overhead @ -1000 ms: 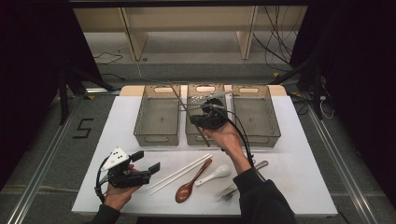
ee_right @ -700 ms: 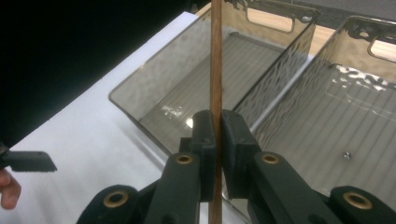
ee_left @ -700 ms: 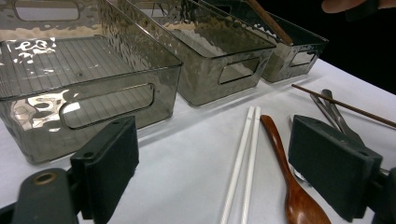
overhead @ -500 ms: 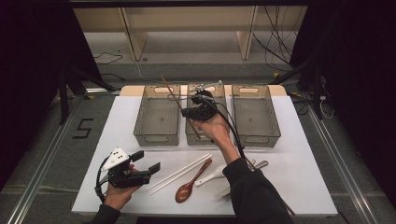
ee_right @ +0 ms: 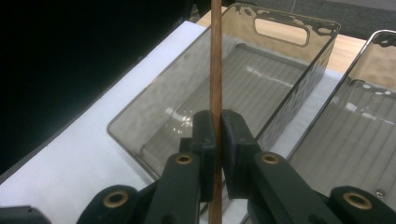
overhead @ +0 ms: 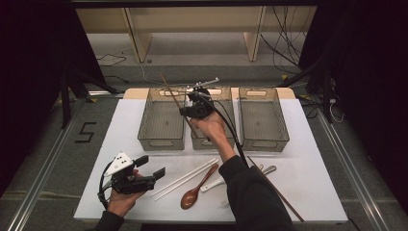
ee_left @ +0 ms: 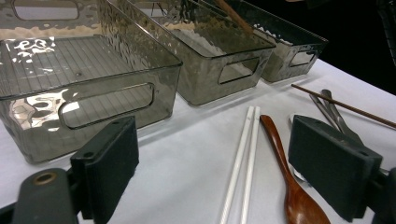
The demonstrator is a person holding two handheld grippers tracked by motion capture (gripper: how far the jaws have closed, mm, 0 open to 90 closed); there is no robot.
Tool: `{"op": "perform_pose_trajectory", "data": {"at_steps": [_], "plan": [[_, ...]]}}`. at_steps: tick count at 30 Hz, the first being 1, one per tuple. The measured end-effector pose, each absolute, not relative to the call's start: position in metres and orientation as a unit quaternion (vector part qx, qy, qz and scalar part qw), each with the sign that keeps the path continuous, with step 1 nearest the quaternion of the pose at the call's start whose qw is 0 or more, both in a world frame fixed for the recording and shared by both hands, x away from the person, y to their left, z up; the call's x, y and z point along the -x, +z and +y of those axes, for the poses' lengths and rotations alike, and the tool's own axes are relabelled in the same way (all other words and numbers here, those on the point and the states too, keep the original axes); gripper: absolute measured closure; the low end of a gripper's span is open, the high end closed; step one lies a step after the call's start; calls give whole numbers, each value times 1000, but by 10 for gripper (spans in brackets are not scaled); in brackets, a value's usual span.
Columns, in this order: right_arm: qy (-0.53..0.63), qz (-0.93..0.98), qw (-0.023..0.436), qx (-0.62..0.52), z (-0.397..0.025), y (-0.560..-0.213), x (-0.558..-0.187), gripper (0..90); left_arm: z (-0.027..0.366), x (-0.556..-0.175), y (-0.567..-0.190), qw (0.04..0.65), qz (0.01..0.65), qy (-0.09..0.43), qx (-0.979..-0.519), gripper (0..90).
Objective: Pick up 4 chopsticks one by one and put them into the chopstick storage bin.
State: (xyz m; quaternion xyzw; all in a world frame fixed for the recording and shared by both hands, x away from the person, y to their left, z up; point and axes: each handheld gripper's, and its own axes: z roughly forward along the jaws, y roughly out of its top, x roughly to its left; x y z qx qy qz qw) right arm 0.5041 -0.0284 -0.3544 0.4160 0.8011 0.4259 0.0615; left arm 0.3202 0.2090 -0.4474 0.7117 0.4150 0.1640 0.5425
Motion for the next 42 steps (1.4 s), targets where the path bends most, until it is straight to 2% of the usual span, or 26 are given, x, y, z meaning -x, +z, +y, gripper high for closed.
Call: {"op": "perform_pose_trajectory", "data": {"at_steps": [22, 42], "plan": [[412, 793, 56, -445, 14, -373, -528, 852, 208, -320, -446, 547, 408, 162, -713, 157], [396, 795, 61, -455, 29, -384, -536, 851, 208, -320, -445, 551, 406, 162, -711, 157]]}}
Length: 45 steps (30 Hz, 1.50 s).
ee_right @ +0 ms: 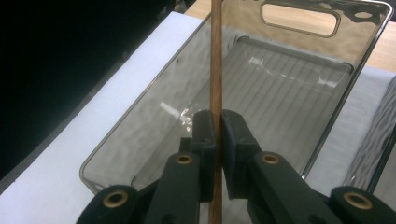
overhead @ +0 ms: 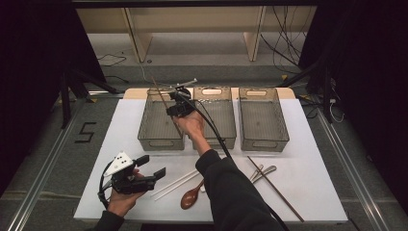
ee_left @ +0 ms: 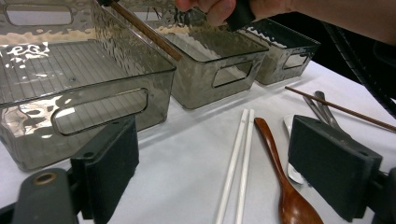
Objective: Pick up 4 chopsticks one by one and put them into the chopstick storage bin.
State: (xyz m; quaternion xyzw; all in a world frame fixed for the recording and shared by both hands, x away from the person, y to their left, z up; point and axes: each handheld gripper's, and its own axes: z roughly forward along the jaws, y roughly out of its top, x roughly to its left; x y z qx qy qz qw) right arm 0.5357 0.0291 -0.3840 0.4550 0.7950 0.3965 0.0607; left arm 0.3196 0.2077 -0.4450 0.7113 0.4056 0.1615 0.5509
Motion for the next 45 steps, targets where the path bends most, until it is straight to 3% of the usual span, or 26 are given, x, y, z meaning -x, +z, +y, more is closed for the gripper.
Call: {"op": "perform_pose_trajectory", "data": {"at_steps": [28, 30, 45], "plan": [[379, 788, 59, -482, 37, -398, -543, 833, 208, -320, -445, 552, 405, 157, -712, 157], [381, 784, 51, -487, 37, -399, -544, 711, 208, -320, -445, 552, 405, 156, -712, 157], [391, 805, 61, -441, 24, -373, -530, 447, 208, -320, -445, 551, 408, 158, -711, 157]]}}
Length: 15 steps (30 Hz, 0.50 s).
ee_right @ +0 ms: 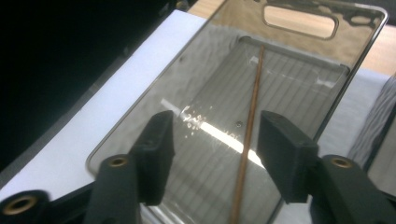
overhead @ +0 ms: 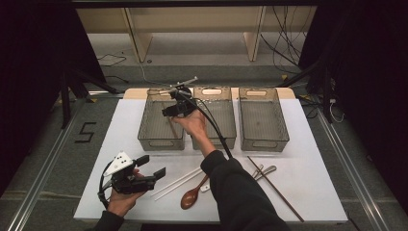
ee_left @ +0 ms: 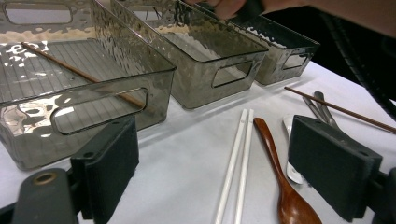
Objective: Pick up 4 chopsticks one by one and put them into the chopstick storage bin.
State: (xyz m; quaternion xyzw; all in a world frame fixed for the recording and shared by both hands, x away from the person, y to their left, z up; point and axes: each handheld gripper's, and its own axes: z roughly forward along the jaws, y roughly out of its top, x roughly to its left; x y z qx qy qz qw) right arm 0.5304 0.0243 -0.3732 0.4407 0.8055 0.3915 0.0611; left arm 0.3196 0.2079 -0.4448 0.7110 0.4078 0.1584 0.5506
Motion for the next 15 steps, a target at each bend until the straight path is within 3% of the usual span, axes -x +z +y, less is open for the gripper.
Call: {"op": "perform_pose_trajectory", "data": {"at_steps": [15], "plan": [[425, 813, 63, -392, -30, -336, -491, 341, 208, -320, -445, 551, 413, 157, -709, 157]]}}
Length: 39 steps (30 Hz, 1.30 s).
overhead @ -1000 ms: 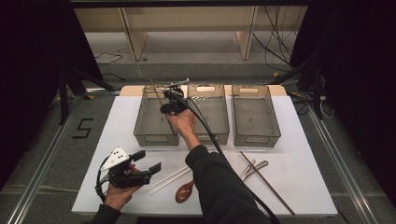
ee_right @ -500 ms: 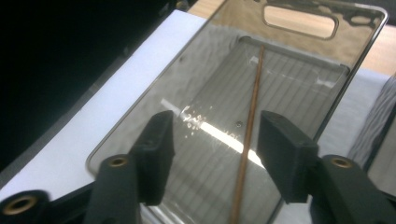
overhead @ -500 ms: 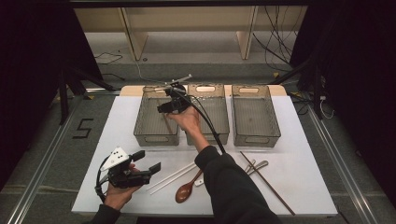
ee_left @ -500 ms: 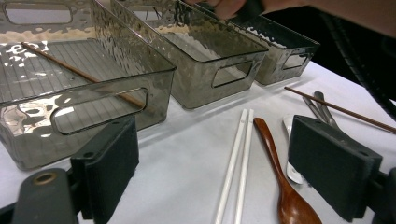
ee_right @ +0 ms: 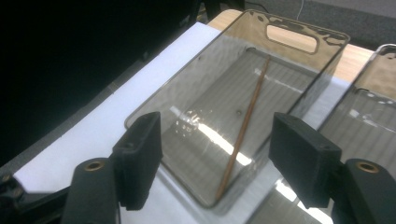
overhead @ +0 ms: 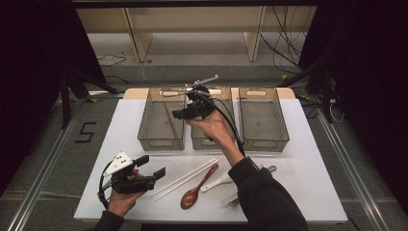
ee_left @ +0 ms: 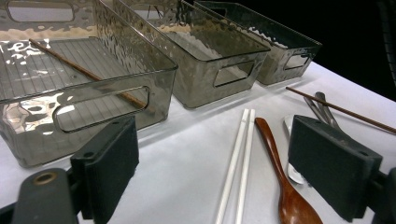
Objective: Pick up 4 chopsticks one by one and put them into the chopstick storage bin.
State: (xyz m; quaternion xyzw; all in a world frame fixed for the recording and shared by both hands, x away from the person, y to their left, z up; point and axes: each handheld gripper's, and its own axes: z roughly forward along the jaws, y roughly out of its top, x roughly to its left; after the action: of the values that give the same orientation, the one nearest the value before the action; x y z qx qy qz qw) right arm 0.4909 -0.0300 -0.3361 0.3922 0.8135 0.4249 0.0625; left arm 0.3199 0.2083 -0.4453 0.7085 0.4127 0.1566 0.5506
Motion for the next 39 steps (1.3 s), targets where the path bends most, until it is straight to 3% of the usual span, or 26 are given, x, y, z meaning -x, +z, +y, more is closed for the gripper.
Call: {"op": "perform_pose_trajectory", "data": {"at_steps": [15, 39], "plan": [[438, 816, 69, -372, -97, -329, -444, 313, 209, -320, -446, 549, 414, 159, -709, 157], [433, 796, 82, -415, -198, -352, -397, 312, 209, -320, -447, 548, 418, 159, -707, 157]]}}
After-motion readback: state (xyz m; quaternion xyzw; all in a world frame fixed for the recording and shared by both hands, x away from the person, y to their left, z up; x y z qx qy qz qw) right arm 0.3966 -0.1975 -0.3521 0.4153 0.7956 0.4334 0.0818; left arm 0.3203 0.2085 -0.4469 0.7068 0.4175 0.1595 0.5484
